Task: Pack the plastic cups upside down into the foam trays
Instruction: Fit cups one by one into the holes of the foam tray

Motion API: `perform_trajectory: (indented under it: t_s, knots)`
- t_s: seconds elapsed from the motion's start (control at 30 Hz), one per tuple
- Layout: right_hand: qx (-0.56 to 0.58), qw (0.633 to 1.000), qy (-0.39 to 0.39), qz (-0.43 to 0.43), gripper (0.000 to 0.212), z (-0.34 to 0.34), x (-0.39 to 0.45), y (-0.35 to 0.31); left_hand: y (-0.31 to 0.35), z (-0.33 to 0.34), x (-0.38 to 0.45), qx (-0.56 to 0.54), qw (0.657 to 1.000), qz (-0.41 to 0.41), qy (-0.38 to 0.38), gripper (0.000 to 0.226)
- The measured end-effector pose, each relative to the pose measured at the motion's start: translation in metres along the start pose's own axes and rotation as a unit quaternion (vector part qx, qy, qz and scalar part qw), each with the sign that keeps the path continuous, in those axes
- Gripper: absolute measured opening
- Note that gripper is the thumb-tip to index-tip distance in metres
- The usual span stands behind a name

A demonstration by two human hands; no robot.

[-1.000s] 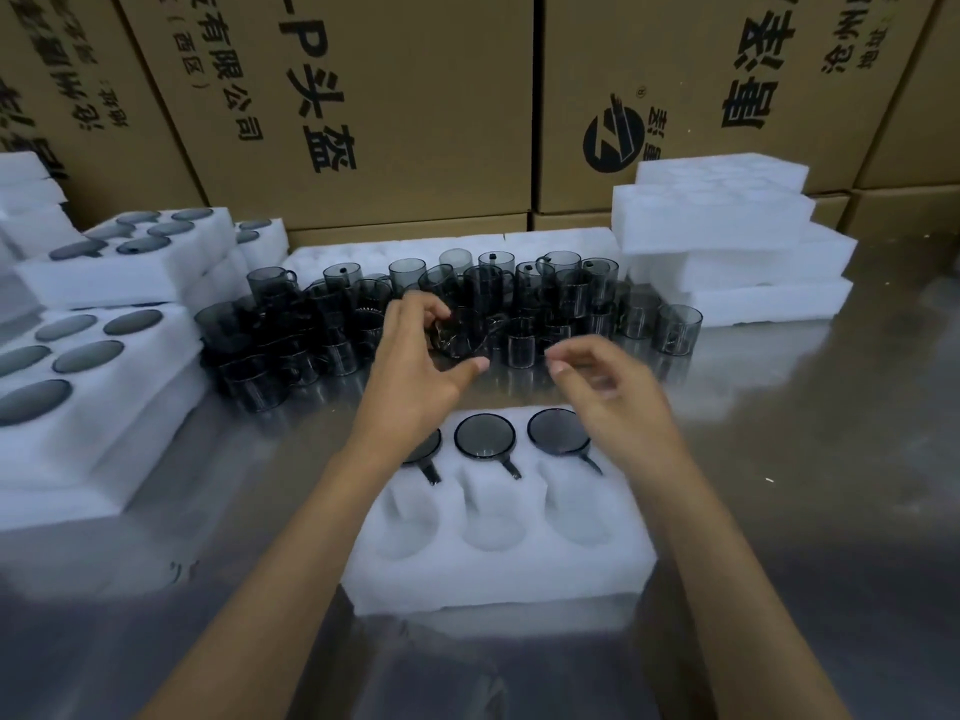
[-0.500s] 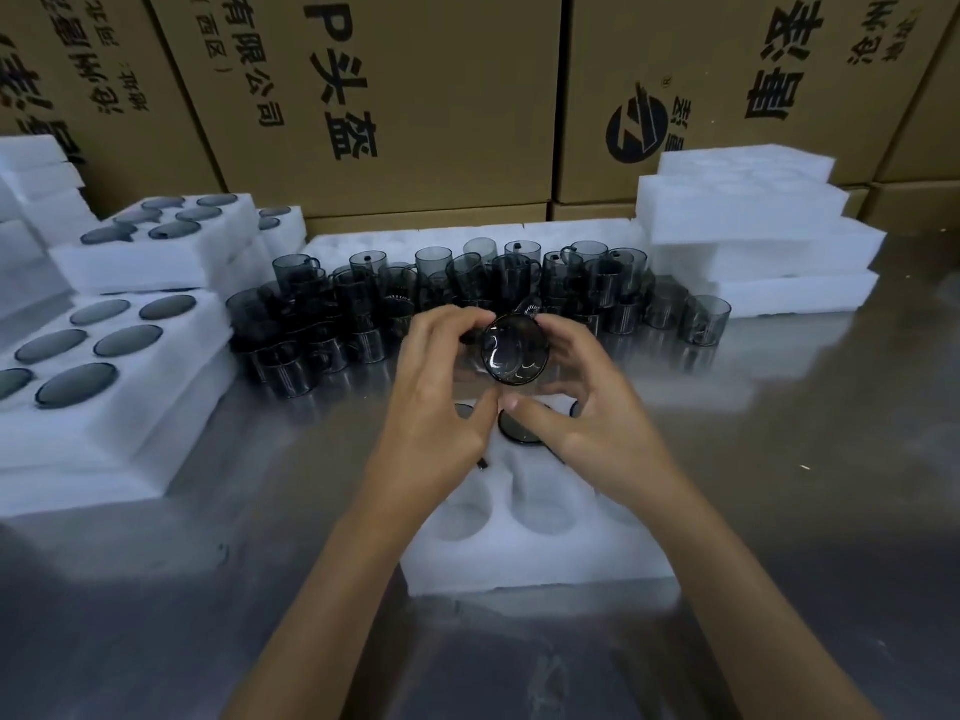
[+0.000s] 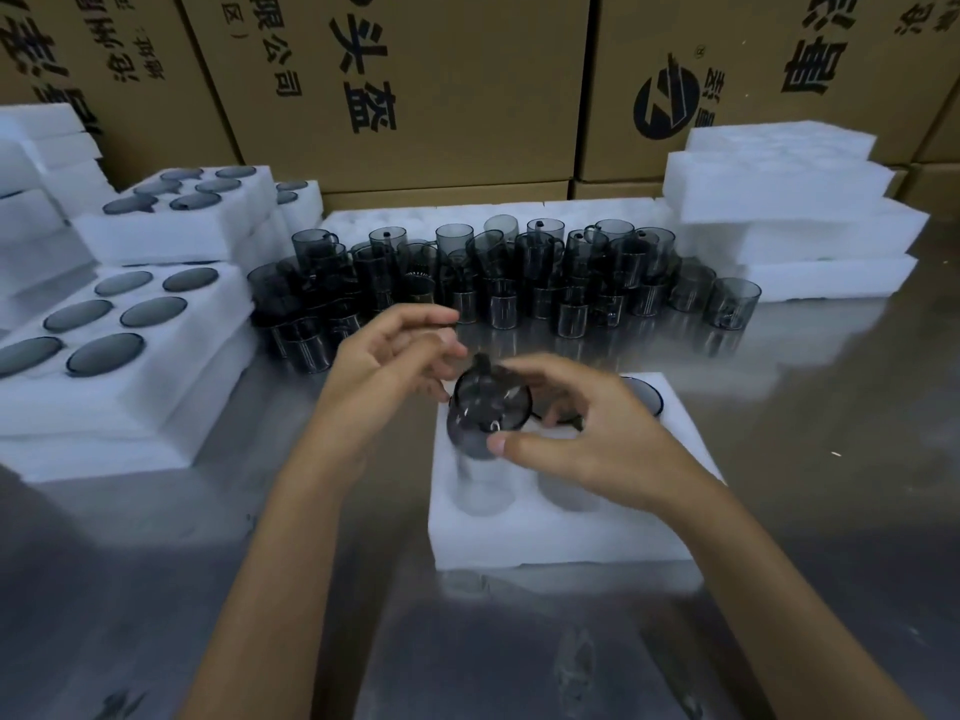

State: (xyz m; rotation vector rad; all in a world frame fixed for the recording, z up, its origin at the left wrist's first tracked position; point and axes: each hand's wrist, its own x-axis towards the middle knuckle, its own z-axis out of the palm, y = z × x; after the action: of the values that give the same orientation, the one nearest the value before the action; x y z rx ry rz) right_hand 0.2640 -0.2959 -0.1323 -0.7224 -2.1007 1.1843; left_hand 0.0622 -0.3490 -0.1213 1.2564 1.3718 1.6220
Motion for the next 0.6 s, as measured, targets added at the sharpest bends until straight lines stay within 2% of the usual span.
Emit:
perform_trajectory:
  t_s: [0.1,0.3,0.43,0.6]
  knots:
    - [-0.033,0.997,-0.062,-0.012,0.037,0.006,-0.002,-0.003,-0.003,-0.007,-0.002,0.048,0.994,-0.065,-0.070,0.032]
    - [-0.059,0.993,-0.103,0.015,0.035,-0.001,-0.003,-0.003,-0.007,-0.016,-0.003,0.084,0.980,-0.092,-0.157,0.021]
    - [-0.084,0.990,-0.116,0.013,0.037,-0.003,-0.004,-0.001,-0.009,-0.018,-0.002,0.107,0.974,-0.105,-0.172,0.026]
    - [-0.127,0.980,-0.154,0.008,0.050,-0.012,-0.005,0.002,-0.013,-0.019,0.000,0.147,0.969,-0.142,-0.138,0.038]
